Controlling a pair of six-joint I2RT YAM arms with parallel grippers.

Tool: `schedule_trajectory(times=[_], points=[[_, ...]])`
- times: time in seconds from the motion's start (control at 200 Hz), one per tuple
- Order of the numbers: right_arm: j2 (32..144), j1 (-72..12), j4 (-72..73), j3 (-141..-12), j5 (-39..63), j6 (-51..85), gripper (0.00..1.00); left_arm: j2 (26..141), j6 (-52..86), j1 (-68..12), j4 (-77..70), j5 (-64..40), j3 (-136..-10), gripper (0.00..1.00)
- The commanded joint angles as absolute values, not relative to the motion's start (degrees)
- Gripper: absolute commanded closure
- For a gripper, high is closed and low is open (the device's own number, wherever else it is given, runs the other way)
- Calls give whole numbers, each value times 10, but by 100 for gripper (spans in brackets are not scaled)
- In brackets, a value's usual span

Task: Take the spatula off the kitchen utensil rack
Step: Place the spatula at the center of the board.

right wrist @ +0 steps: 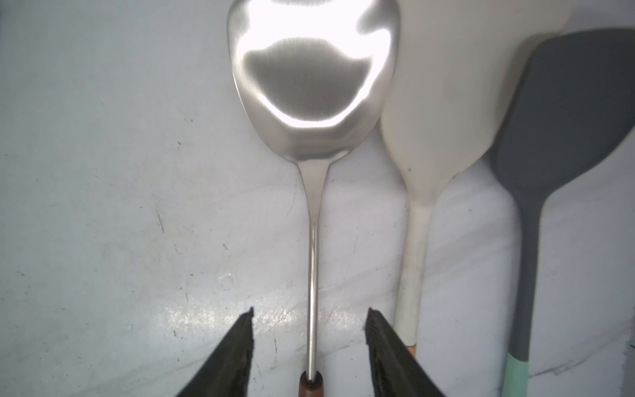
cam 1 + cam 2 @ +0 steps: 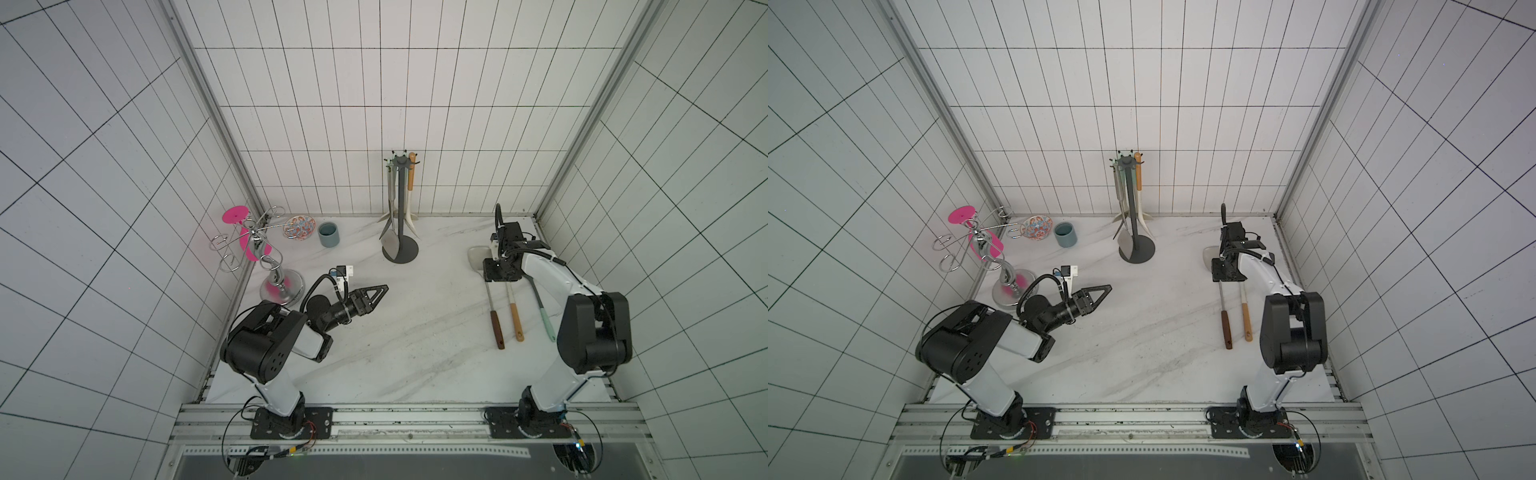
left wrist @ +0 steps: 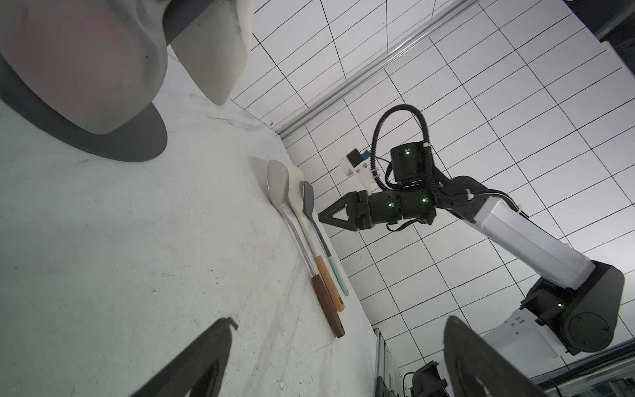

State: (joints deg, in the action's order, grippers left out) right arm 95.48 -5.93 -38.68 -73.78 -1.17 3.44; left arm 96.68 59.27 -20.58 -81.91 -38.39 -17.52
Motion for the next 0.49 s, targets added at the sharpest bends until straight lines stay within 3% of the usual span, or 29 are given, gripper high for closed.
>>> schedule_trajectory(times=[0.0,0.145,0.25,0.285,0.485], points=[[887,-84,-389,-737,-23,44,40,945,573,-207,-808,-376,-184,3],[786,-108,-351,-680,10,67,17,903,544,-208,-760,-370,-180,3],[715,-132,-310,-632,33,78,13,851,506,-208,-693,-356,-178,3],[692,-147,-297,-616,32,80,6,830,491,-209,-668,-348,-177,3],[583,-223,-170,-492,80,113,1,686,386,-241,-489,-268,-174,3]])
